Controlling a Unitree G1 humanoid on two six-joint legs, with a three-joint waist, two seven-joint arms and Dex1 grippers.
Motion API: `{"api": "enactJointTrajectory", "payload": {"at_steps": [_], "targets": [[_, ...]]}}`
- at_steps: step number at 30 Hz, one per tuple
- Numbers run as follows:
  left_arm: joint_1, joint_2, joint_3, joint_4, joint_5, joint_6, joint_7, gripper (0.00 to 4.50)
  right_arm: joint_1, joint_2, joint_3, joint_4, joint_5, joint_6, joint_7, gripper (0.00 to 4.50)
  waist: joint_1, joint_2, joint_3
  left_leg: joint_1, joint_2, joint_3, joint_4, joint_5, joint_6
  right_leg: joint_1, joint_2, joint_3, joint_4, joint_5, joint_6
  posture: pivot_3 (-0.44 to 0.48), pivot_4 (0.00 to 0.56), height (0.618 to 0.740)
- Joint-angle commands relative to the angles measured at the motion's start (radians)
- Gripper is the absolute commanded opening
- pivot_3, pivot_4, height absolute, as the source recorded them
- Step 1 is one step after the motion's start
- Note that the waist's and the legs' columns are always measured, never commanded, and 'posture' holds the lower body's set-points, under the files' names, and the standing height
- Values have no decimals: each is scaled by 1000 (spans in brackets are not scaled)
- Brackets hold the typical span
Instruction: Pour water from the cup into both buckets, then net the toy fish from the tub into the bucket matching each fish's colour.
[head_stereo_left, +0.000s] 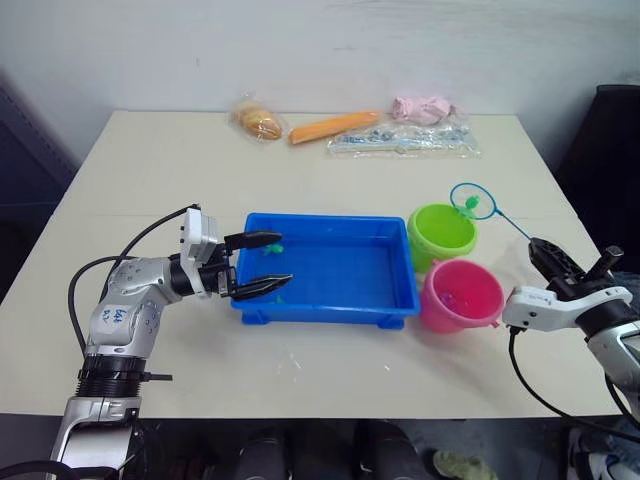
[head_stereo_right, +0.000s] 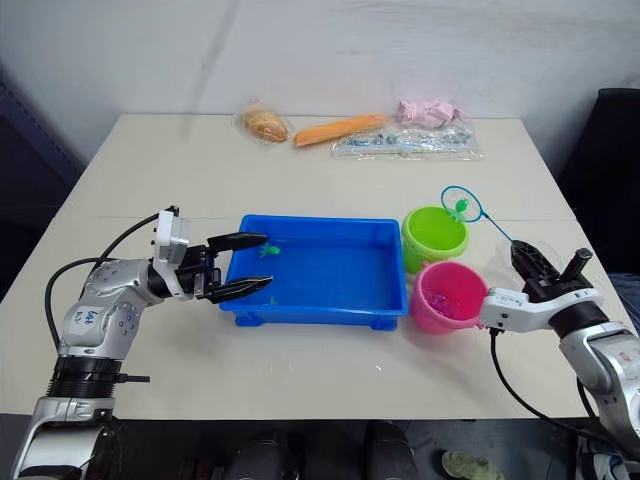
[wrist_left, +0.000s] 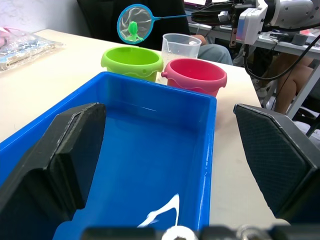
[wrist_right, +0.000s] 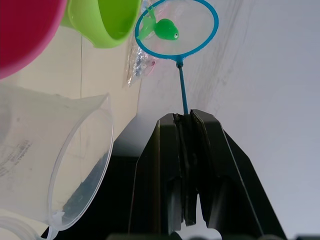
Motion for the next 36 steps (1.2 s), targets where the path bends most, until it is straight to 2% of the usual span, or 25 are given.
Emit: {"api": "enactJointTrajectory", "payload": {"at_steps": [1,7,9,13,26,36], "targets": [[-9,2,11,-12,-8,-7,-10,4406,-20,19,-4,-32,12,1,-1,0,0,0,0,0,0,0,0,0,0,0,0,0,0,0,0,0,150,740],[-9,5,13,-4,-5,-11,-15,4406,12,44,33,-61,8,-23,26,0,1,0,0,0,0,0,0,0,0,0,0,0,0,0,0,0,150,740],[-12,7,15,1,-4,-12,-18,4406,-3,61,9,-69,29,-39,-14,0,0,0,0,0,0,0,0,0,0,0,0,0,0,0,0,0,150,740],[-13,8,15,8,-2,-15,-23,4406,-51,52,-1,-36,-1,22,11,0,0,0,0,0,0,0,0,0,0,0,0,0,1,0,0,0,150,740],[-19,8,15,14,0,-16,-24,4406,6,71,47,-66,-34,-4,24,0,1,0,0,0,0,-1,1,1,0,0,0,0,1,0,0,0,150,740],[-18,6,13,-7,-4,-7,-12,4406,-43,71,28,-41,-68,39,-20,0,0,0,0,0,0,-1,1,1,0,0,0,0,1,0,0,0,150,740]]}}
